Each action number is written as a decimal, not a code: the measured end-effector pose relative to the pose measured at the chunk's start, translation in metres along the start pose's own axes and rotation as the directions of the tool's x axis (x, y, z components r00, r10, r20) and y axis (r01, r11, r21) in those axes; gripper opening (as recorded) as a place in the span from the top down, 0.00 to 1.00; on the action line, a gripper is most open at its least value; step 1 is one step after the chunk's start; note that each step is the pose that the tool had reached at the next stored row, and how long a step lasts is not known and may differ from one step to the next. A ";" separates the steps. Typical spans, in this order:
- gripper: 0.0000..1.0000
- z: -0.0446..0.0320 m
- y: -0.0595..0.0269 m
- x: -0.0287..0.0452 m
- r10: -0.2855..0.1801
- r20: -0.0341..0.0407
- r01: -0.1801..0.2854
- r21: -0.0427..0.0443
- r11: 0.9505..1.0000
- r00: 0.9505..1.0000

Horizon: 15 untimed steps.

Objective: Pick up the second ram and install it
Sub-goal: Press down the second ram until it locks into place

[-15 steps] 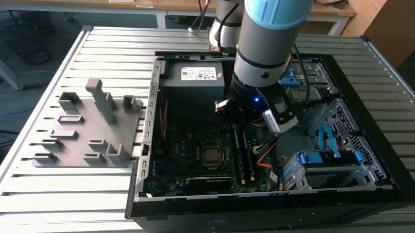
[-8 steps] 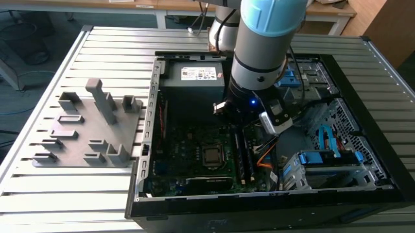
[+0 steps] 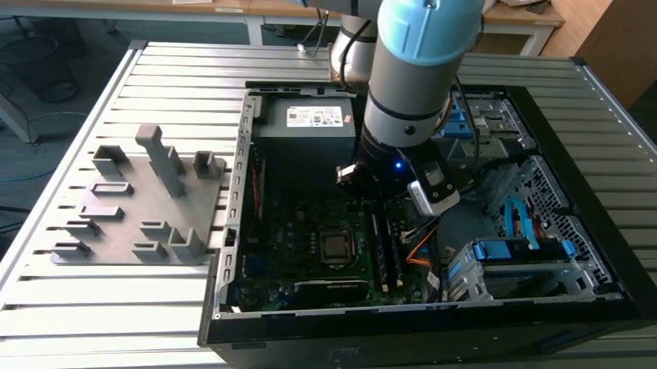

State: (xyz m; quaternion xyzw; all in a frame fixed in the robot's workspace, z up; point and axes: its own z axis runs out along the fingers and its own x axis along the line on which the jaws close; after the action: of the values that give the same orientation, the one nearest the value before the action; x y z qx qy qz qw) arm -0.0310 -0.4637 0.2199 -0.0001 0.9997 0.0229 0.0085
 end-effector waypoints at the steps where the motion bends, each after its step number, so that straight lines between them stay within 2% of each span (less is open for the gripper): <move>1: 0.90 0.0009 0.0000 0.0000 0.000 0.000 0.000 -0.001 1.000 1.000; 6: 0.90 0.0032 0.0000 0.0000 0.000 0.000 0.000 -0.007 1.000 1.000; 8: 0.90 -0.0027 0.0008 -0.0003 0.000 0.001 0.000 -0.011 1.000 1.000; 10: 0.90 -0.0122 0.0007 -0.0003 0.000 0.000 0.000 -0.008 1.000 1.000; 12: 0.90 -0.0133 0.0000 -0.0003 0.000 0.001 0.000 -0.009 1.000 1.000; 15: 0.90 -0.0136 -0.0102 -0.0003 0.000 0.001 0.000 -0.008 1.000 1.000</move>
State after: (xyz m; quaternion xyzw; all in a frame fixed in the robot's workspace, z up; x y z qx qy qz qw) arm -0.0309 -0.4745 0.2331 -0.0001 0.9996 0.0270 0.0088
